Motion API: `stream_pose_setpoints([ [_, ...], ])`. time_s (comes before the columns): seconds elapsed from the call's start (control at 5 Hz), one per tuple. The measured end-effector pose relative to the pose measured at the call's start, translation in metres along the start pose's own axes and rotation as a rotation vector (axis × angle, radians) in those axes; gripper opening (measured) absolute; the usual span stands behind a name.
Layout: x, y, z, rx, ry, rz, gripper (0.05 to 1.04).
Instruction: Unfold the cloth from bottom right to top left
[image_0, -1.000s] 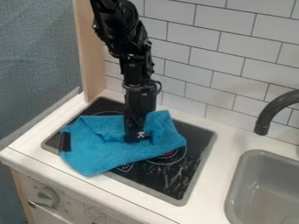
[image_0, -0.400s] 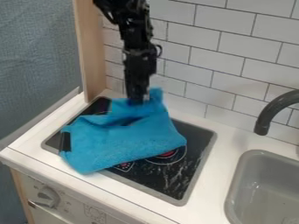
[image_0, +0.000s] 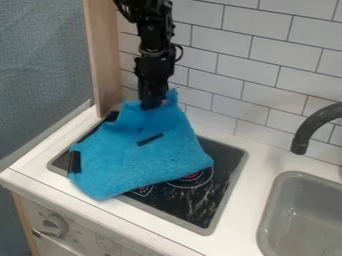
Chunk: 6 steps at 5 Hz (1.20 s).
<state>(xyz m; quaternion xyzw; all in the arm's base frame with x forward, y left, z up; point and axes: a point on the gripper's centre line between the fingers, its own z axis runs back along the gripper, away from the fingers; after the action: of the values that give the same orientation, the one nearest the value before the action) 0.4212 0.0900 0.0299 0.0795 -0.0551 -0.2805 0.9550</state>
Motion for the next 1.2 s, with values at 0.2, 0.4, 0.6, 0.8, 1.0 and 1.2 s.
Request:
stream_pose_setpoints([
  [0.2, -0.006, 0.009, -0.018, 0.038, 0.017, 0.042, 0.063],
  [0.4, -0.006, 0.022, -0.031, 0.079, 0.019, 0.06, 0.063],
  [0.6, 0.003, 0.032, -0.044, 0.106, 0.004, 0.073, 0.063],
  [0.8, 0.009, 0.04, -0.052, 0.122, 0.001, 0.075, 0.083],
  [1.0, 0.011, 0.044, -0.053, 0.116, 0.013, 0.084, 0.256],
  [1.2, 0.012, 0.044, -0.053, 0.115, 0.011, 0.096, 0.526],
])
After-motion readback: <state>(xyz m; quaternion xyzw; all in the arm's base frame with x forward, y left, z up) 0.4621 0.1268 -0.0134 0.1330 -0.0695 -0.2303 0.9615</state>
